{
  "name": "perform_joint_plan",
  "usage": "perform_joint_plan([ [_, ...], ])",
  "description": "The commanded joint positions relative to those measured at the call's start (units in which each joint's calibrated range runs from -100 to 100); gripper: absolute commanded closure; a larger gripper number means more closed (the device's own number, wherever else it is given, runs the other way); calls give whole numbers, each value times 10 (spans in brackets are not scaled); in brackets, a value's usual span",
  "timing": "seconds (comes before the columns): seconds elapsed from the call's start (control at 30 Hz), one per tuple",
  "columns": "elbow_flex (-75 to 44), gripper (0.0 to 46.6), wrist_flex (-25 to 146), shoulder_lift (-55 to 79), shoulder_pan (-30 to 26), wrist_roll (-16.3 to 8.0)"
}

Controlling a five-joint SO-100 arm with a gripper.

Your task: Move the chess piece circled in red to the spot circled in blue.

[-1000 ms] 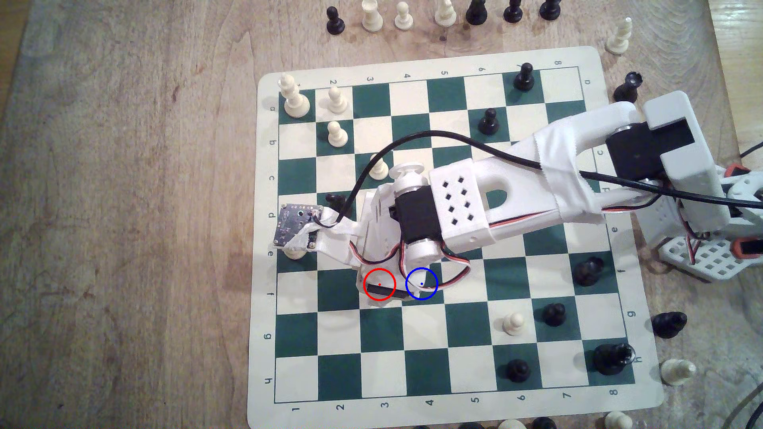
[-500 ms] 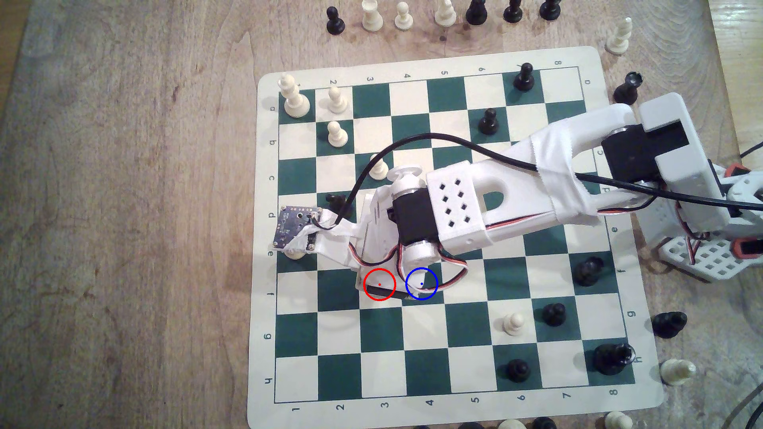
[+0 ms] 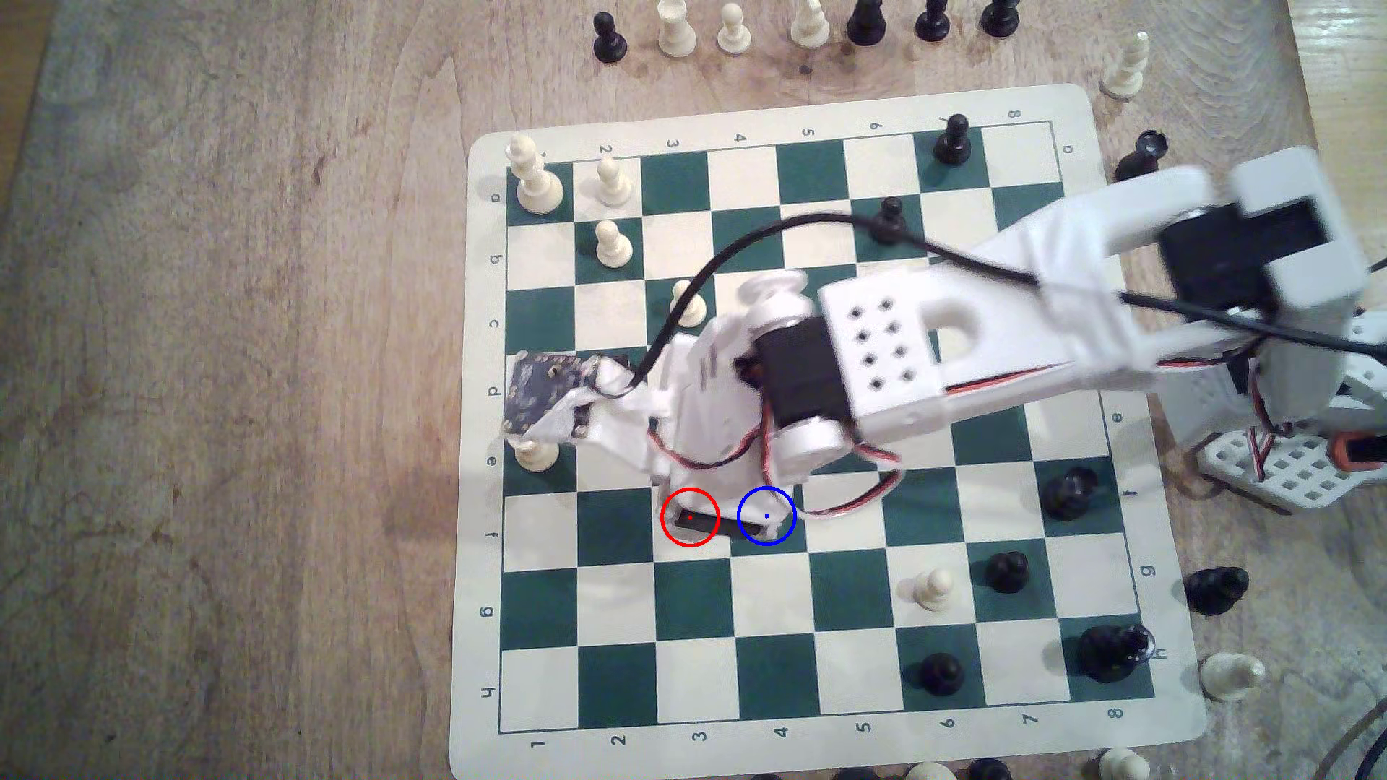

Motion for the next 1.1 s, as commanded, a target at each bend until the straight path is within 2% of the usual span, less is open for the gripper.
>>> perform_joint_plan([
  [0.0,77,450,-26,-127,-2,-1],
  [0.2,185,451,-68,-176,-9,0],
  [0.37,218,451,-88,-176,-12,-1],
  [1.07,217,452,-90,-105,-16,-3],
])
